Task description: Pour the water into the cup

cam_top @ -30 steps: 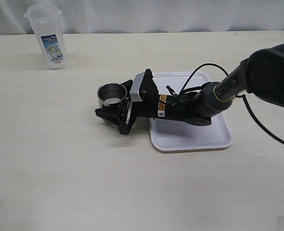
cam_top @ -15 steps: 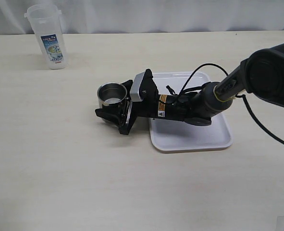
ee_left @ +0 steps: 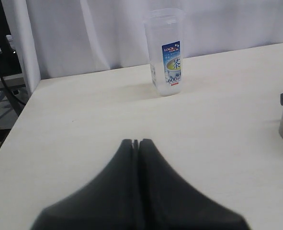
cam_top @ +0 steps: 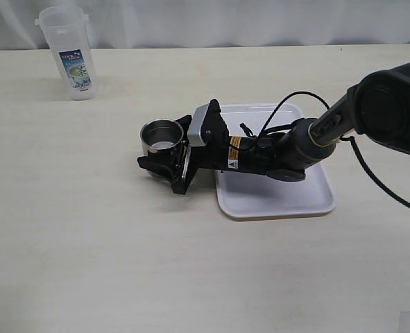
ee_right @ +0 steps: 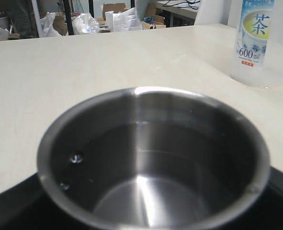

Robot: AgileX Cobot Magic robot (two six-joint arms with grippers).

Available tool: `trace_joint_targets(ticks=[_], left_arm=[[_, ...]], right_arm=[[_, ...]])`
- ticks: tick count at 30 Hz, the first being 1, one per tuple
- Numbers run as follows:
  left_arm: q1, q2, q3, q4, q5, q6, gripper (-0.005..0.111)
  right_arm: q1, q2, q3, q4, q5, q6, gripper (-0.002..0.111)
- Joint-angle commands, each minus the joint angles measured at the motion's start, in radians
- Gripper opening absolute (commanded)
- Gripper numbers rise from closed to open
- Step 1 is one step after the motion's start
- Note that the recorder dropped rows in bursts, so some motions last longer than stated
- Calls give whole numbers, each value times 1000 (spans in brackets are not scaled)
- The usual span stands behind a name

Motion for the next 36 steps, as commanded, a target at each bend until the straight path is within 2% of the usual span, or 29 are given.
trace_joint_targets(ticks=[1, 36], left_arm=[[-10, -2, 3, -8, -12, -3, 0], [-10, -2, 3, -8, -12, -3, 0]], right_arm=[[-4, -4, -1, -3, 15, 1, 4], [-4, -21, -1, 27, -19, 5, 4]])
